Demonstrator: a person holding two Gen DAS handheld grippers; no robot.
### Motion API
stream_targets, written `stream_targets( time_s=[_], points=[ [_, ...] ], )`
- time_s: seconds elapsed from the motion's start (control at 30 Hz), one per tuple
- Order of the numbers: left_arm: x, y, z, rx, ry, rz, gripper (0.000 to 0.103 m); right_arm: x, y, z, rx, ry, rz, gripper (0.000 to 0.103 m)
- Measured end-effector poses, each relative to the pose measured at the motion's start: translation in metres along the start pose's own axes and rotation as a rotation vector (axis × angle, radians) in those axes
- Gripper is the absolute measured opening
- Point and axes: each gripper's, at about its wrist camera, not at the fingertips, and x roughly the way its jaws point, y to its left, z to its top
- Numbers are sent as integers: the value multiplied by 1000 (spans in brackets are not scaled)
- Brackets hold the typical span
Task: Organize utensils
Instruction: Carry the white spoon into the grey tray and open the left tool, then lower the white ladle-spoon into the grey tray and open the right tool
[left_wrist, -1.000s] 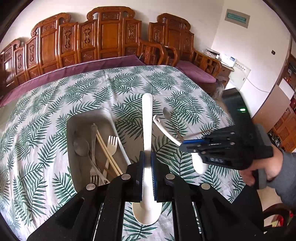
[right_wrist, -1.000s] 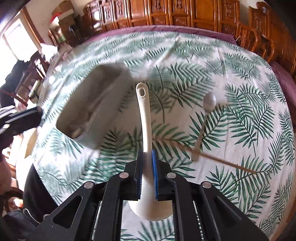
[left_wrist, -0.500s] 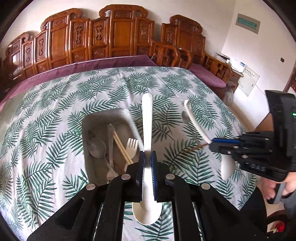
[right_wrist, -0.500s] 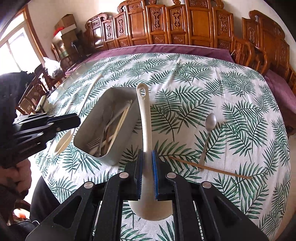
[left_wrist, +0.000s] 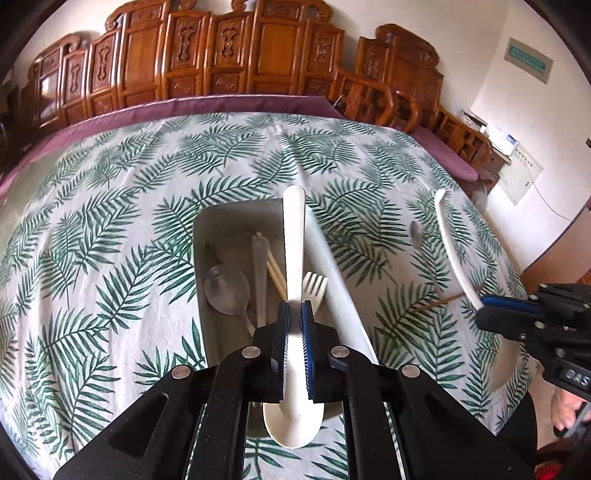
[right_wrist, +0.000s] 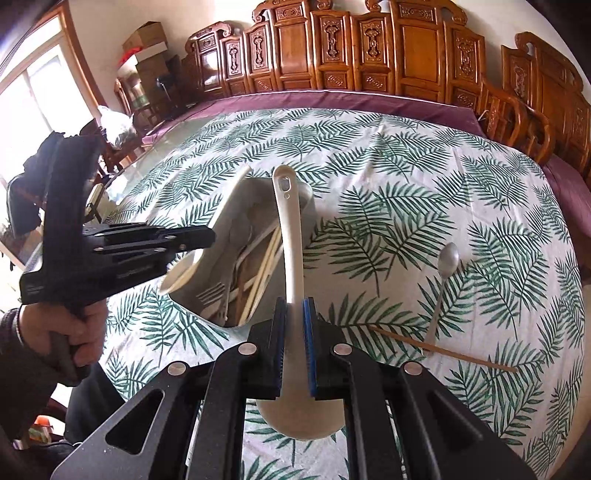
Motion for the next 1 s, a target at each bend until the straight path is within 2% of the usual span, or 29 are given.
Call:
stream_targets(
  time_s=[0.1, 0.2, 0.3, 0.47, 0.53, 0.6, 0.87, 1.0],
  points=[
    [4, 6, 3, -10, 0, 1, 6, 4, 6, 6, -11, 0, 5, 11],
    [4, 10, 6, -14, -10, 1, 15, 9, 12, 13, -24, 3, 10, 11],
    [0, 15, 7, -15, -24, 16, 18, 15, 19, 19, -38, 6, 14, 11],
    [-15, 27, 2, -16, -48, 44, 20, 27, 30, 31, -42, 9, 28, 11],
    [-24, 34, -1, -15, -65, 58, 28, 32, 34, 36, -42, 10, 32, 11],
    [-33, 40, -4, -17, -77, 74, 29, 40, 39, 42, -36, 12, 37, 11],
    [-63, 64, -13, -18, -121, 132, 53, 76, 54, 60, 4, 26, 35, 11],
    [-76, 70, -15, -13, -143, 146, 73, 91, 58, 61, 14, 39, 29, 11]
  ],
)
